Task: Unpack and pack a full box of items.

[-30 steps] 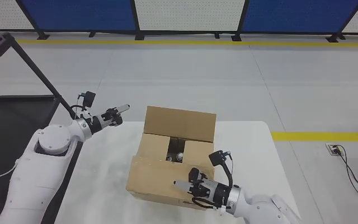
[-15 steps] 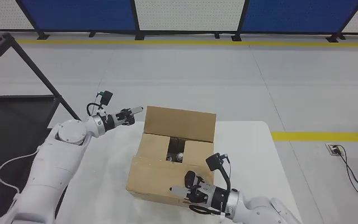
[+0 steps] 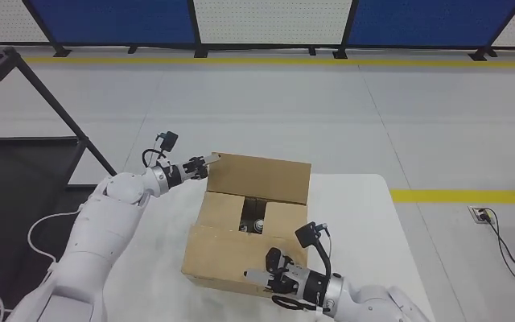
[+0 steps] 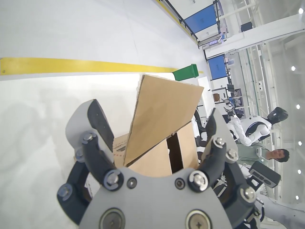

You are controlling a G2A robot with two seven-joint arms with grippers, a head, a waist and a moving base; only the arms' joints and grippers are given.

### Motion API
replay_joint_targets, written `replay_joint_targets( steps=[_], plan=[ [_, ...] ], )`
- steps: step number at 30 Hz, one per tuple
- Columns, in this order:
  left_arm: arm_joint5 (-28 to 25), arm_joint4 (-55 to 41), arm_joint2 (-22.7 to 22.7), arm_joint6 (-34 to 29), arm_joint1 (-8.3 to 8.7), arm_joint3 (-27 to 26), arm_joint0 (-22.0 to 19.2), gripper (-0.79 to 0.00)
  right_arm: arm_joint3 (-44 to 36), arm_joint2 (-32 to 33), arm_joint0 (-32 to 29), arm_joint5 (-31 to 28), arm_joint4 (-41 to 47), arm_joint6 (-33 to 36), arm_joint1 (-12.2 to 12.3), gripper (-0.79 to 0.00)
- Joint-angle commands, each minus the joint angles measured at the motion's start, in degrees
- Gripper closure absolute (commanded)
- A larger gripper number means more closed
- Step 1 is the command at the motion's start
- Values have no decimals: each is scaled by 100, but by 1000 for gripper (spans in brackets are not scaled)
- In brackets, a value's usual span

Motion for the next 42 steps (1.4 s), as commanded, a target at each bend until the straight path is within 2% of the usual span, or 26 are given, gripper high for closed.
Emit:
replay_joint_targets(
  steps=[1,9,16,25,42],
  plan=[
    [-55,-54,7,-20,-63,92,-30,-785,10,7,10,-5,9,16,-3,-785],
    [-322,-180,-5,-207,-220,332,-130,-785,40,25,58,2,10,89,-15,-785],
    [-787,-327,-128,-691,-189,490,-161,-785,120,44,142,23,60,140,-31,-785],
    [-1274,-452,-288,-1188,-52,425,-53,-785,240,22,274,363,43,-144,-84,-785],
    [-1219,-499,-129,-1244,460,-958,572,-785,414,-12,407,546,217,-284,-165,-785]
  ],
)
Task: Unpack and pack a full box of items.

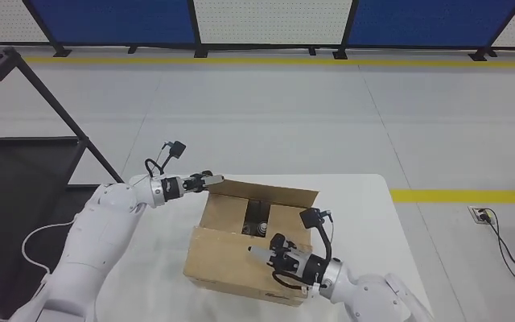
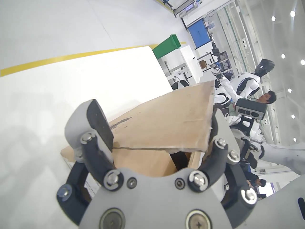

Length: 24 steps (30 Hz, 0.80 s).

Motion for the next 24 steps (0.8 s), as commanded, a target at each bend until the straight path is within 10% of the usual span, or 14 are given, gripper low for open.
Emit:
replay_joint_targets(
  steps=[1,24],
  plan=[
    [24,-29,38,-23,63,-144,61,-785,4,13,-9,11,9,-22,-5,-785],
    [-226,188,518,227,781,-1476,586,-785,2,66,8,77,2,17,-55,-785]
  ],
)
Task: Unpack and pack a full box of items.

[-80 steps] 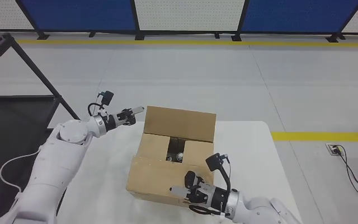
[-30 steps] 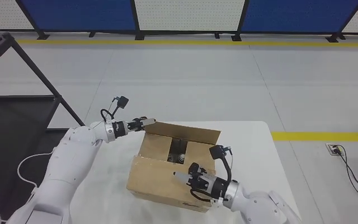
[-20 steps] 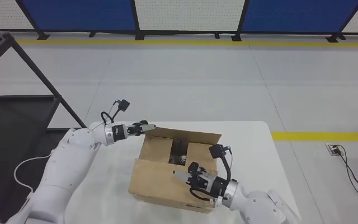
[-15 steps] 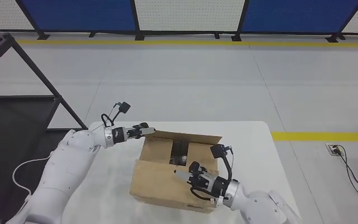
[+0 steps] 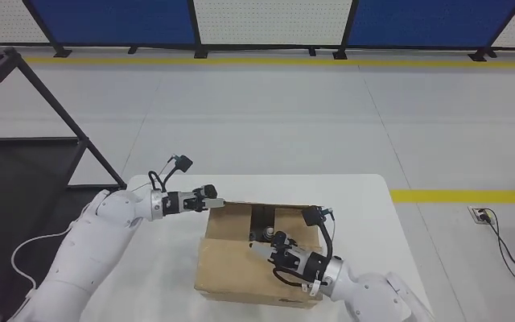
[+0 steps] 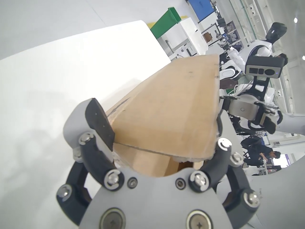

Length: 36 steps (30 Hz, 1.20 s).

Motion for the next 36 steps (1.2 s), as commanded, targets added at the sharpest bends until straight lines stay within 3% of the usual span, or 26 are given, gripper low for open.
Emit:
replay_joint_targets(
  steps=[1,15,26,33,36],
  plan=[
    [-55,20,0,57,68,-11,-7,-785,6,-1,6,6,1,28,-4,-785],
    [150,-905,31,-148,516,-771,140,-785,32,18,26,22,-1,99,-30,-785],
    [145,-976,52,-143,968,-1349,220,-785,-6,80,-41,1,-22,141,-34,-785],
    [154,-2181,-221,-152,1236,-1635,292,-785,-67,149,-147,-68,-30,150,-27,-785],
    [121,-2259,-331,-119,1308,-1582,278,-785,-128,185,-218,-225,-88,166,-16,-785]
  ],
)
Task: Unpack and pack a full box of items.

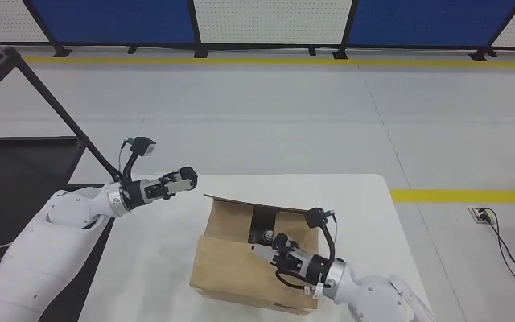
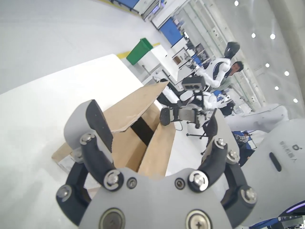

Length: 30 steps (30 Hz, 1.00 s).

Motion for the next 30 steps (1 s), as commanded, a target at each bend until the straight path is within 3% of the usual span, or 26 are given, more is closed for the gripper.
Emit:
replay_joint_targets(
  steps=[1,5,13,19,23,30],
  plan=[
    [-26,-19,-26,28,21,55,-4,-785,-41,14,-45,-123,-89,37,11,-785],
    [152,-251,52,-54,-68,250,-131,-785,-41,14,-45,-123,-89,37,11,-785],
    [152,-251,52,-54,-68,250,-131,-785,-38,12,-91,-147,-73,-23,9,-785],
    [464,-139,21,85,-97,-178,6,-785,8,188,-194,-315,615,-141,-10,-785],
    [779,127,161,86,-194,-298,-84,-785,15,363,-207,-264,1027,-154,-12,-785],
    [1124,356,546,-147,-459,-17,-304,-785,41,411,-194,-134,1196,-130,-19,-785]
  ],
)
